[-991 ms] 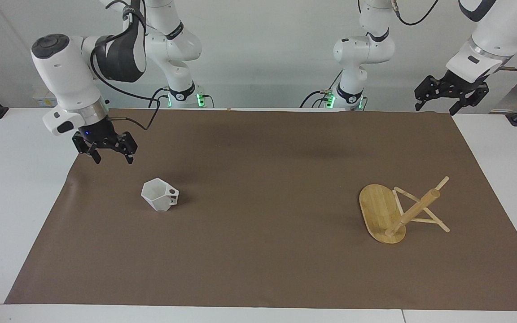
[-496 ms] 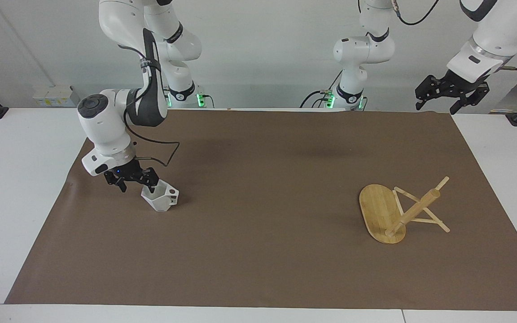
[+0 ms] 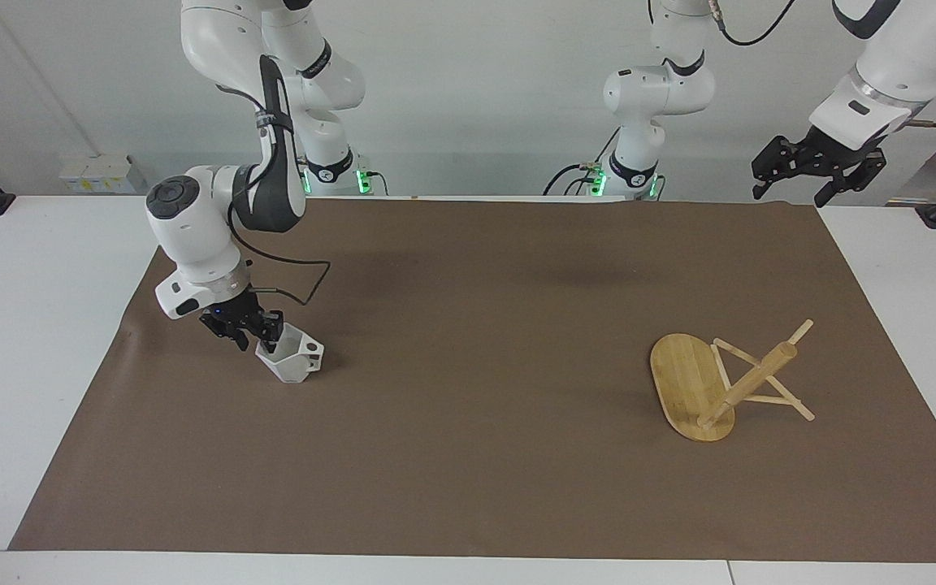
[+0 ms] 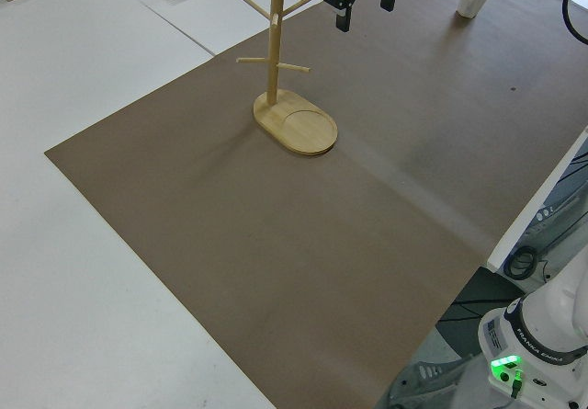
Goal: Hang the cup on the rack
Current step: 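Close the right gripper on the white mug's rim, then lift the white mug with the right gripper toward the wooden rack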
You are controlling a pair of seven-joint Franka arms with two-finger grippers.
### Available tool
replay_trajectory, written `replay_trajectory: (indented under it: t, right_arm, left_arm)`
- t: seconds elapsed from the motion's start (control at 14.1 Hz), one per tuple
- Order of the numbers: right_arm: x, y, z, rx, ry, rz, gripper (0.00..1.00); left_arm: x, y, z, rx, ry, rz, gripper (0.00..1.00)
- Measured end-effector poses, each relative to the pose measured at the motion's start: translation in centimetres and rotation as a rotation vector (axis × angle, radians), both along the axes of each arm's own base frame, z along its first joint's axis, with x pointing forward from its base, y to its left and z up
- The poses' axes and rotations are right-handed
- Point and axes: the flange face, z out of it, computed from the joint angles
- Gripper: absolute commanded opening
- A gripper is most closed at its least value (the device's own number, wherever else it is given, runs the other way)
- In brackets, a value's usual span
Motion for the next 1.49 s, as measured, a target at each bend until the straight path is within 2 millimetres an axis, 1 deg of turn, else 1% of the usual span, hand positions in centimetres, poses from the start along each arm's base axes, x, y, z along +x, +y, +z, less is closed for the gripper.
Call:
replay_trajectory:
  t: [0.07, 0.14, 0.21, 0.64, 0.71, 0.78, 0.85, 0.92, 0.99, 1.13, 1.2, 1.27, 1.35, 1.42, 1.49]
  right_arm:
    - [0.0, 0.0, 0.0, 0.001, 0.000, -0.001, 0.22]
    - [0.0, 0.0, 0.0, 0.001, 0.000, -0.001, 0.03]
    - [0.0, 0.1, 0.0, 0.001, 0.000, 0.000, 0.00]
    - [0.0, 0.9, 0.1, 0.007, 0.009, 0.011, 0.00]
    - [0.0, 1.1, 0.3, 0.009, 0.024, 0.016, 0.00]
    - [0.2, 1.7, 1.1, 0.015, 0.044, 0.026, 0.00]
    - [0.7, 2.7, 2.9, 0.044, 0.065, 0.028, 0.00]
    - [1.2, 3.5, 5.1, 0.086, 0.079, 0.023, 0.00]
    - [1.6, 4.2, 7.7, 0.131, 0.087, 0.024, 0.00]
    - [1.7, 5.2, 13.8, 0.220, 0.071, 0.044, 0.00]
    - [1.5, 6.2, 16.9, 0.276, 0.033, 0.060, 0.00]
    - [1.2, 7.9, 19.5, 0.332, -0.007, 0.086, 0.00]
    - [0.8, 10.5, 21.8, 0.396, -0.038, 0.117, 0.00]
    - [0.3, 13.2, 23.5, 0.472, -0.057, 0.147, 0.00]
    - [-0.2, 15.7, 24.7, 0.546, -0.063, 0.171, 0.00]
  left_arm:
    - [0.0, 0.0, 0.0, 0.000, 0.000, 0.000, 1.00]
    - [0.0, 0.0, 0.0, 0.000, 0.000, 0.000, 1.00]
    - [0.0, 0.0, 0.0, 0.000, 0.000, 0.000, 1.00]
    - [0.0, 0.0, 0.0, 0.000, 0.000, 0.000, 1.00]
    - [0.0, 0.0, 0.0, 0.000, 0.000, 0.000, 1.00]
    - [0.0, 0.0, 0.0, 0.000, 0.000, 0.000, 1.00]
    - [0.0, 0.0, 0.0, 0.000, 0.000, 0.000, 1.00]
    - [0.0, 0.0, 0.0, 0.000, 0.000, 0.000, 1.00]
    - [0.0, 0.0, 0.0, 0.000, 0.000, 0.000, 1.00]
    - [0.0, 0.0, 0.0, 0.000, 0.000, 0.000, 1.00]
    - [0.0, 0.0, 0.0, 0.000, 0.002, 0.000, 1.00]
    - [-0.1, 0.0, -0.1, 0.000, 0.011, 0.000, 1.00]
    - [-0.4, -0.1, -0.2, 0.000, 0.033, -0.002, 1.00]
    - [-0.7, -0.2, -0.3, 0.001, 0.053, -0.005, 1.00]
    - [-0.9, -0.5, -0.3, 0.001, 0.063, -0.010, 1.00]
